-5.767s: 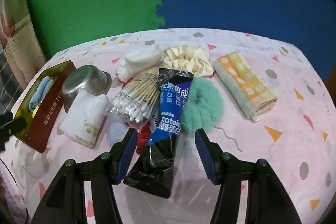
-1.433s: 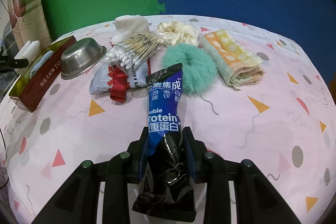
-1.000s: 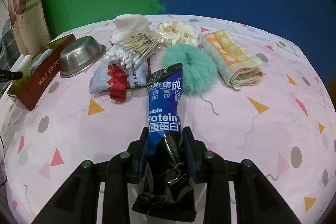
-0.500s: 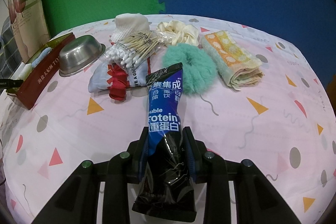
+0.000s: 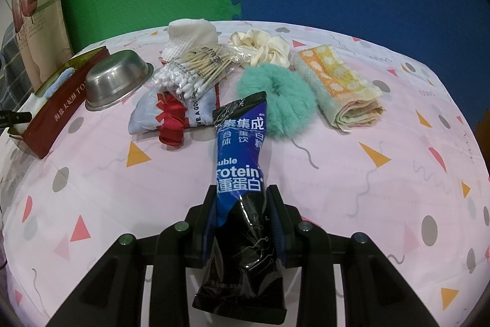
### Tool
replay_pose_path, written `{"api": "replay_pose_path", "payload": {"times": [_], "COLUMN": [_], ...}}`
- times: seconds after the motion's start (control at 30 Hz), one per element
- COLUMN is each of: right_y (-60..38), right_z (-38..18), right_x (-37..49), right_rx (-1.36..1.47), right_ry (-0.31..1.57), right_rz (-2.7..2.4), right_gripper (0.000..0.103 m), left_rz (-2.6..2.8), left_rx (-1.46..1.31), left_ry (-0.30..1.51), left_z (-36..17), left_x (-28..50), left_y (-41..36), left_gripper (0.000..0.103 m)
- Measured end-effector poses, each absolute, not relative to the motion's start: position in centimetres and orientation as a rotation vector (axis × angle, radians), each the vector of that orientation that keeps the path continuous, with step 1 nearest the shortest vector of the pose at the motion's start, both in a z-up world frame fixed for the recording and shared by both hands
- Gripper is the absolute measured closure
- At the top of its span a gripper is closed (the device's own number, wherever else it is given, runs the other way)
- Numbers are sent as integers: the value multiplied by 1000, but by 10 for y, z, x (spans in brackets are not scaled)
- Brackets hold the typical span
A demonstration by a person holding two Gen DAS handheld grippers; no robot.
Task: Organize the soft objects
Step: 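Carry the white towel into the tin box beside the blue sock, release, then lower the protein bag into the tin box and open the right tool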
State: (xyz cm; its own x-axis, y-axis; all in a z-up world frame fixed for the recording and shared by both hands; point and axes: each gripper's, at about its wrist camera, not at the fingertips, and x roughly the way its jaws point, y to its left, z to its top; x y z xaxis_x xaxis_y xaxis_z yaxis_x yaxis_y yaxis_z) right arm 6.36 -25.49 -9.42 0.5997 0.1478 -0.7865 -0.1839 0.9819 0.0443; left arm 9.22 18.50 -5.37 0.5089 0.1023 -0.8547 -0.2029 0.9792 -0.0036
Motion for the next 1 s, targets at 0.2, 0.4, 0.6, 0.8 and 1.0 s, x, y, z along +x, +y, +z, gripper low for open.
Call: {"api": "replay_pose_path", "payload": {"times": [0.2, 0.4, 0.6, 0.8, 1.0], "right_y": [-254, -254, -255, -254, -249], "right_z": [-94, -95, -93, -85, -67], "right_x": [64, 64, 62, 55, 49], "right_rx": [-49, -50, -39, -20, 18], "right_ry": [908, 908, 902, 887, 861], "right_rz": [190, 189, 179, 155, 173], "right_gripper": [71, 71, 73, 75, 76], "left_rz": [186, 152, 124, 118, 117], "left_rx": [-157, -186, -117, -135, -141], "left_ry": [1002, 971, 965, 964, 966], "left_z": [-47, -41, -42, -42, -43], "left_x": [90, 83, 82, 81, 81], "left_y": [188, 175, 160, 161, 163], "left_gripper": [41, 40, 36, 35, 35]}}
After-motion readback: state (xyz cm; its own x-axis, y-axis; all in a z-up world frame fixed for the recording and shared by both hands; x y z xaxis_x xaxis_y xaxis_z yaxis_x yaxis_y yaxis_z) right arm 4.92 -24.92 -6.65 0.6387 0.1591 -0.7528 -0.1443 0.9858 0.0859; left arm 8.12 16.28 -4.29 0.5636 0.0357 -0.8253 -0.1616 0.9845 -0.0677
